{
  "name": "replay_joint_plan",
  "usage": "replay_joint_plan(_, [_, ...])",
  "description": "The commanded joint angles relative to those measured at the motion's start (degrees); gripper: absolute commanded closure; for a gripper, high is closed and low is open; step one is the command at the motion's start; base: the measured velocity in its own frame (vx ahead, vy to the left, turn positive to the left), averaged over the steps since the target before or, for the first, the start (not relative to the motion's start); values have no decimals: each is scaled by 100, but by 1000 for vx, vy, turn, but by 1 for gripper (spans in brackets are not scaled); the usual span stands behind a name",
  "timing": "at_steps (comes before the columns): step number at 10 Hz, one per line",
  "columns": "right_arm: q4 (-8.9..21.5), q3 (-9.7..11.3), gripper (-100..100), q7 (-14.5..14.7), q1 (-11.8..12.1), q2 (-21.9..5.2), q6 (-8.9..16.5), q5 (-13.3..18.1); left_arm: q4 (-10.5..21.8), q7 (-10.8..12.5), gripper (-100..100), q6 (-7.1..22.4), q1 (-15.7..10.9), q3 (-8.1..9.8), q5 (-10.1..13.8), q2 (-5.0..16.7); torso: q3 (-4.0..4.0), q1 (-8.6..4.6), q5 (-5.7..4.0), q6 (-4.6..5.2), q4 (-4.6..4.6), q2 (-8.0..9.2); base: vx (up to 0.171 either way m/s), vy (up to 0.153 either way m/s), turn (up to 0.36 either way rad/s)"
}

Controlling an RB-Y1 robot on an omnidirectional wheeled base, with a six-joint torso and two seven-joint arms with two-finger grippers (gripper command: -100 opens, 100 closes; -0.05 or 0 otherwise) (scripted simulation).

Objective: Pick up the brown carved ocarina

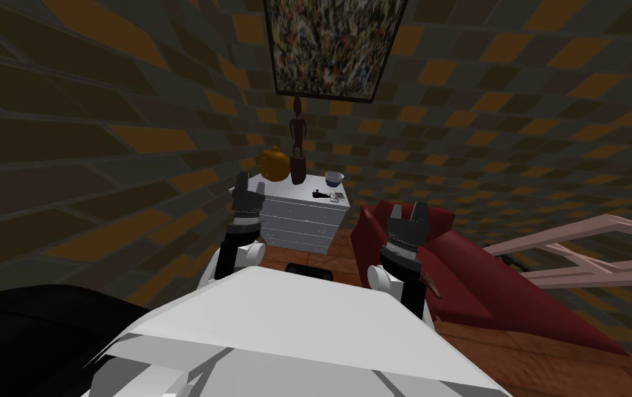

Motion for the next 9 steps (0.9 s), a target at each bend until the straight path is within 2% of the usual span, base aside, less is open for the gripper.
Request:
replay_joint_plan(1, [0, 0, 0, 0, 0, 0, 0, 0, -22, 51, -100, 208, -113, 49, 4, 214, 0, 0, 0, 0, 0, 0, -15, 1, 9])
replay_joint_plan(4, [0, 0, 0, 0, 0, 0, 0, 0, -18, 167, -100, 677, -401, 150, 11, 545, 6, 3, 1, 0, 2, 10, -29, 1, 7])
replay_joint_plan(5, [0, 0, 0, 0, 0, 0, 0, 0, -18, 167, -100, 730, -401, 150, 11, 545, 6, 2, 0, 0, 2, 10, -20, -3, 0])
replay_joint_plan(7, [0, 0, 0, 0, 0, 0, 0, 0, 19, 266, -100, 1113, -678, 231, 18, 755, 3, 0, 0, 1, 1, 5, -19, -1, 6])
replay_joint_plan(8, [0, 0, 0, 0, 0, 0, 0, 0, 19, 266, -100, 1237, -678, 231, 18, 755, 4, 1, 0, 0, 1, 6, -19, -1, 0])
replay_joint_plan(9, [0, 0, 0, 0, 0, 0, 0, 0, 46, 319, -100, 1441, -838, 272, 20, 853, 4, 0, 0, 0, 1, 6, -18, 0, 3])
